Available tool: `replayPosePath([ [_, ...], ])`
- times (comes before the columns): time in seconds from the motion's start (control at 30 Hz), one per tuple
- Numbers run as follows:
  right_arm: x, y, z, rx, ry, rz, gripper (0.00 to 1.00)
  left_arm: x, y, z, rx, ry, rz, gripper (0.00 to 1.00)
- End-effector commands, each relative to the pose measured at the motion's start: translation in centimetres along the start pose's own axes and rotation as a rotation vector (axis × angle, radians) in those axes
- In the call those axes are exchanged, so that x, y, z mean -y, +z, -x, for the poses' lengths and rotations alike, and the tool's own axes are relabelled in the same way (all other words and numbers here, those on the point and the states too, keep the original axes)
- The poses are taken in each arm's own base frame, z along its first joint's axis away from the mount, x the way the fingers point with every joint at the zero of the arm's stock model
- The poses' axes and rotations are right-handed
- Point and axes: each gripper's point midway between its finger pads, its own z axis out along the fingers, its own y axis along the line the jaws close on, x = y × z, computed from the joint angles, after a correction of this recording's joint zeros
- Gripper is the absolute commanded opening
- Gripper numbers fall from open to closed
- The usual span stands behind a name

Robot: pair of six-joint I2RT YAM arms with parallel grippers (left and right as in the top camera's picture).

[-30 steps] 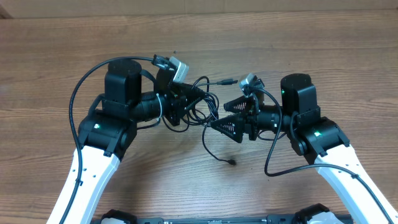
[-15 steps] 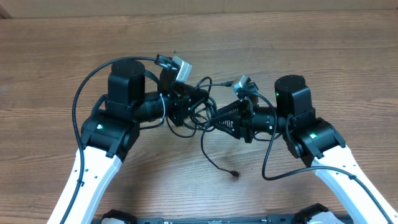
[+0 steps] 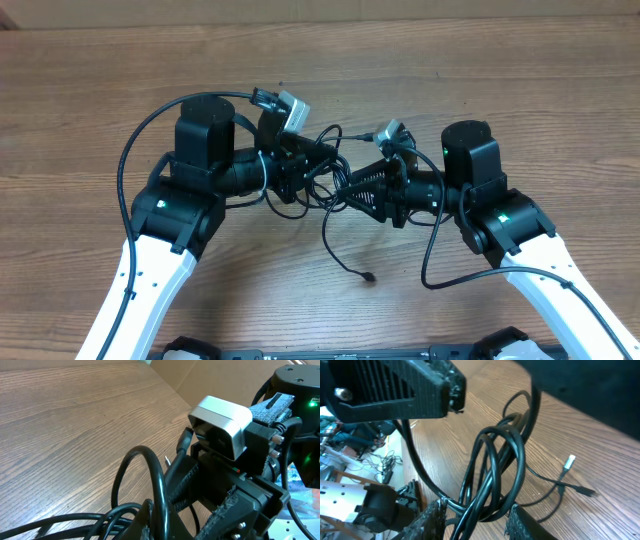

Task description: Untangle cables

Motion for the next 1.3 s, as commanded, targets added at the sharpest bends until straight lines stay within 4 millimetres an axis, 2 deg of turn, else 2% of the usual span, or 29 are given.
replayPosePath([
  [0.0, 0.1, -0.3, 1.4, 0.025, -0.032, -0.035, 0.39, 1.2, -0.3, 0.7, 0.016, 0.014, -0.035, 0.04],
  [0.43, 1.2, -0.1, 1.1, 0.017, -0.02, -0.083, 0.38, 1.4, -0.3, 1.2, 0.031, -0.016, -0.043, 0.04],
  [0.63, 2.0, 0.6, 0.4, -0.009, 0.01, -0.084, 0.23, 1.5, -0.3, 1.4, 0.039, -0.011, -0.045, 0.04],
  [0.7, 2.1, 0.8, 0.3, -0.014, 0.015, -0.078, 0.16, 1.5, -0.3, 1.4, 0.039, -0.011, -0.044, 0.04],
  [0.77, 2.1, 0.9, 0.2, -0.016, 0.017, -0.074, 0.04, 1.4, -0.3, 1.4, 0.04, -0.011, -0.04, 0.04],
  [1.0, 1.6, 0.9, 0.2, -0.018, 0.017, -0.048, 0.04, 1.2, -0.3, 1.5, 0.043, -0.012, -0.026, 0.04],
  [1.13, 1.6, 0.9, 0.2, -0.018, 0.017, -0.048, 0.04, -0.1, -0.3, 1.1, 0.038, -0.034, 0.043, 0.04],
  [1.2, 1.6, 0.9, 0.2, -0.018, 0.018, -0.048, 0.04, -1.3, -0.4, 0.7, 0.029, -0.057, 0.113, 0.04],
  [1.27, 1.6, 0.9, 0.2, -0.018, 0.018, -0.048, 0.04, -3.2, -0.6, 0.0, 0.016, -0.087, 0.216, 0.12],
])
